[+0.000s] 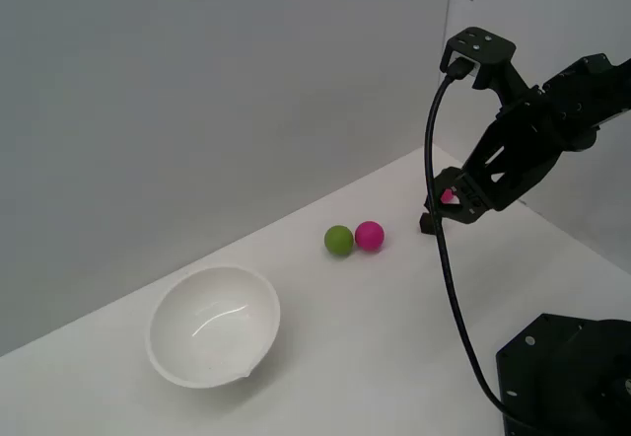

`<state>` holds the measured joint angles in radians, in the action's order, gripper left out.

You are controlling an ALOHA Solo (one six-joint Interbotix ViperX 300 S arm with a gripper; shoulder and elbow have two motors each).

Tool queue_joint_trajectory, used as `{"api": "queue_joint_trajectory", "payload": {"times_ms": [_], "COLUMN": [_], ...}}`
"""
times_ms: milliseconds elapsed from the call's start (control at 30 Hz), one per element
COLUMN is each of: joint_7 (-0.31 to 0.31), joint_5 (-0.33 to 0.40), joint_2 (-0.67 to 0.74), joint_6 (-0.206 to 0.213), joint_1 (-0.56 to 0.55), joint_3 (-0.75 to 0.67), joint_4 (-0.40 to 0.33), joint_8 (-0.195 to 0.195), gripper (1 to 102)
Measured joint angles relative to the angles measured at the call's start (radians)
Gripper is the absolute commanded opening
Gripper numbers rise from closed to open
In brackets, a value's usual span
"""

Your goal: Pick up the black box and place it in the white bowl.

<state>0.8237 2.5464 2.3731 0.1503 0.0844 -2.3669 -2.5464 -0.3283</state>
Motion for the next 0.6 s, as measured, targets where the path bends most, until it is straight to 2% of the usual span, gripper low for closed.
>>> {"api": "queue_joint_trajectory", "payload": {"times_ms": [200,600], "joint_7": [-0.009,-0.11], "joint_5": [-0.014,-0.025], "joint_2": [-0.081,-0.209], "joint_6": [-0.009,-0.009], "joint_1": [0.003,0.055], "joint_3": [0.078,0.209], "joint_4": [0.015,0.025], "joint_8": [0.012,0.012], "gripper": [100,99]}}
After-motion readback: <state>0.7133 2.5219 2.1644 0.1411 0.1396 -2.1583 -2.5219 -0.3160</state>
